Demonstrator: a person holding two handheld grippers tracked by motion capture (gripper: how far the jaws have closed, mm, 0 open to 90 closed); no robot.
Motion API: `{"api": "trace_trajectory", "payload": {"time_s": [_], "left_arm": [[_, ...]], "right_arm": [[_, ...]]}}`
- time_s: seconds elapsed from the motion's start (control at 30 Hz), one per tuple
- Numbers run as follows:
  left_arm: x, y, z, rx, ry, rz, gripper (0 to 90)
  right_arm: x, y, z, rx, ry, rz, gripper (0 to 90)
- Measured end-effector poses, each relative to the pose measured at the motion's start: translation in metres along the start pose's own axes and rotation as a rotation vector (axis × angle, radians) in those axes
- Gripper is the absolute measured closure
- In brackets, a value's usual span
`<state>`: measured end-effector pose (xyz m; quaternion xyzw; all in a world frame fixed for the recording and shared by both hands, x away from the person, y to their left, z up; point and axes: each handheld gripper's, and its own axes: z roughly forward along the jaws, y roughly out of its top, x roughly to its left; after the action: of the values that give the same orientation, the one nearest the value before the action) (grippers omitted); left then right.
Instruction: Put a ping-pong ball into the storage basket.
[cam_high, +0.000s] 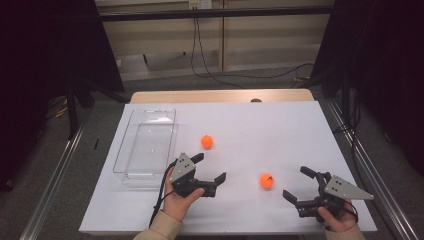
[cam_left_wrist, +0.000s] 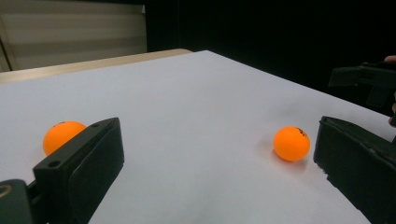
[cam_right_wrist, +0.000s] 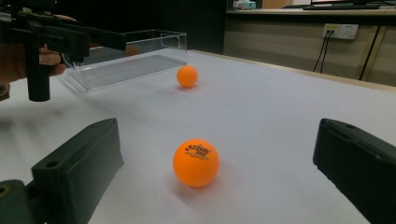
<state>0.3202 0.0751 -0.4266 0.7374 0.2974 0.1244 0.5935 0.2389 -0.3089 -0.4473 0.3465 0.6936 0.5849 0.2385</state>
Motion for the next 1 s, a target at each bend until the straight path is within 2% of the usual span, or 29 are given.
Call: {"api": "trace_trajectory", "payload": {"time_s": [0.27,0.43,1.0], "left_arm": [[-0.004,0.001,0.007,0.010,-0.010,0.005,1.7],[-0.006,0.001,0.011,0.024,-0.018,0.021,1.7],[-0.013,0.002,0.025,0.034,-0.033,0.016,1.8]], "right_arm": [[0.000,0.000,0.000,0.000,-0.001,0.003,1.1],[0.000,0.000,0.000,0.000,-0.001,0.004,1.1],[-0.001,0.000,-0.001,-0.001,-0.001,0.004,1.1]]}}
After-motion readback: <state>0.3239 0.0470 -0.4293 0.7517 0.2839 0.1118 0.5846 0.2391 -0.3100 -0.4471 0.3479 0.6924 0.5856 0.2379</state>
